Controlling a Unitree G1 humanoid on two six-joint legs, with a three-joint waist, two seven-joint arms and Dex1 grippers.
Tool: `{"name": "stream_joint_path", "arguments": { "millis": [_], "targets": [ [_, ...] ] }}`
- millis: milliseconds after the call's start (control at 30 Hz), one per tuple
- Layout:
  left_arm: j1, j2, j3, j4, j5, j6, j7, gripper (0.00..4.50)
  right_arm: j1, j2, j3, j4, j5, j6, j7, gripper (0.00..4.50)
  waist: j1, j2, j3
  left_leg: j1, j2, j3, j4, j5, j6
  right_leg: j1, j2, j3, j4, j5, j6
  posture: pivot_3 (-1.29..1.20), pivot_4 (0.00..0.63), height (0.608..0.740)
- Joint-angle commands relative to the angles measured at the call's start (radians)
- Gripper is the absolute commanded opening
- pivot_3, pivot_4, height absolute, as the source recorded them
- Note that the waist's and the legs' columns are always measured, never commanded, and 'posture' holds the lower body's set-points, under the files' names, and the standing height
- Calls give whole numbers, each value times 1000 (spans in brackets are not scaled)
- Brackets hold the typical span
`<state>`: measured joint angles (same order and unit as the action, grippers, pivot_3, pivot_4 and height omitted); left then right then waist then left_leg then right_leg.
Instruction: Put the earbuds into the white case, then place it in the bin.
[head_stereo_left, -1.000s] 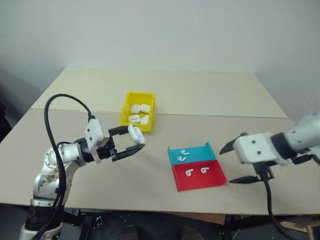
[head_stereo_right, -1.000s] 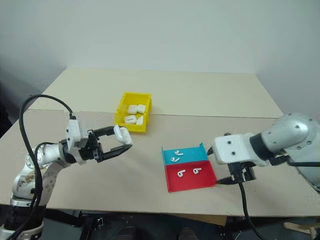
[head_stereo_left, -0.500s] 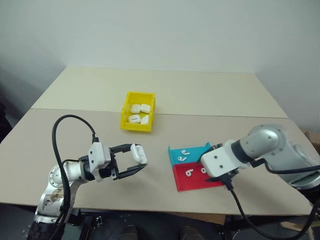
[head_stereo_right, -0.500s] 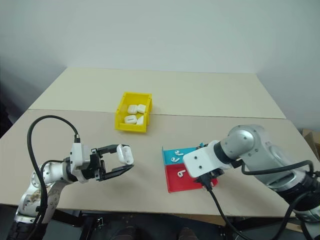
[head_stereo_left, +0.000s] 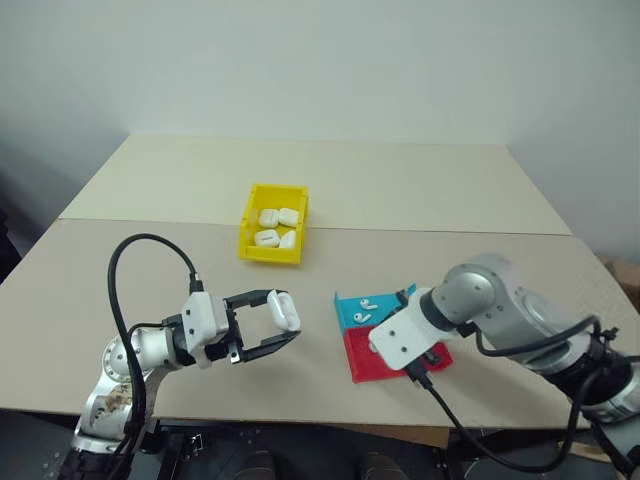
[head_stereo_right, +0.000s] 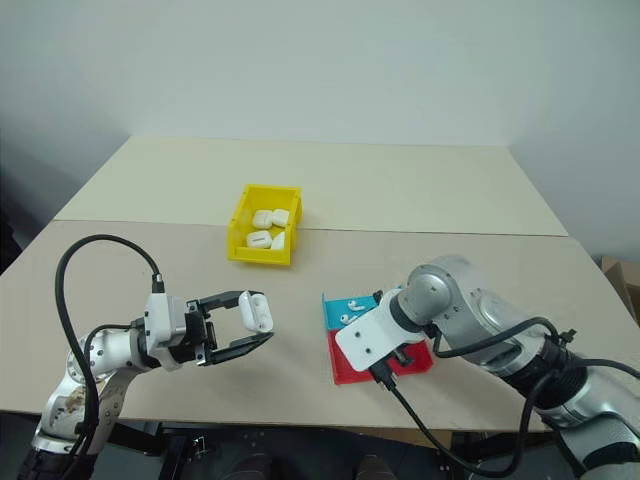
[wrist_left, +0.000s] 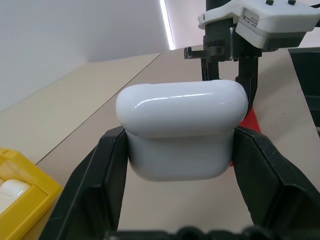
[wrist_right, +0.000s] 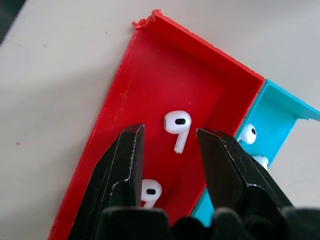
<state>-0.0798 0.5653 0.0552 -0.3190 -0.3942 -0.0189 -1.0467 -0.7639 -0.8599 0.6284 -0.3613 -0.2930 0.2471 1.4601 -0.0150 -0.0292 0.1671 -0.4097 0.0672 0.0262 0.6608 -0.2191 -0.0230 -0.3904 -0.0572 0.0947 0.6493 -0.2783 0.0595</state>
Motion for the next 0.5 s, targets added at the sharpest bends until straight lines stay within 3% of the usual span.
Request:
{"name": "stream_joint_path", "arguments": {
  "millis": [33,500],
  "targets": [
    [1,4,-2,-29,2,-28,16,2816,-24,23,6,16,-43,-30,6,2074,1,0,0,0,0,0,0,0,0,0,0,0,0,0,0,0,150,740],
    [19,24,1,-39,16,-26,43,2816,-28,82,14,92,-100,-102,23,2074,2,0,0,0,0,0,0,0,0,0,0,0,0,0,0,0,150,740]
  ]
}}
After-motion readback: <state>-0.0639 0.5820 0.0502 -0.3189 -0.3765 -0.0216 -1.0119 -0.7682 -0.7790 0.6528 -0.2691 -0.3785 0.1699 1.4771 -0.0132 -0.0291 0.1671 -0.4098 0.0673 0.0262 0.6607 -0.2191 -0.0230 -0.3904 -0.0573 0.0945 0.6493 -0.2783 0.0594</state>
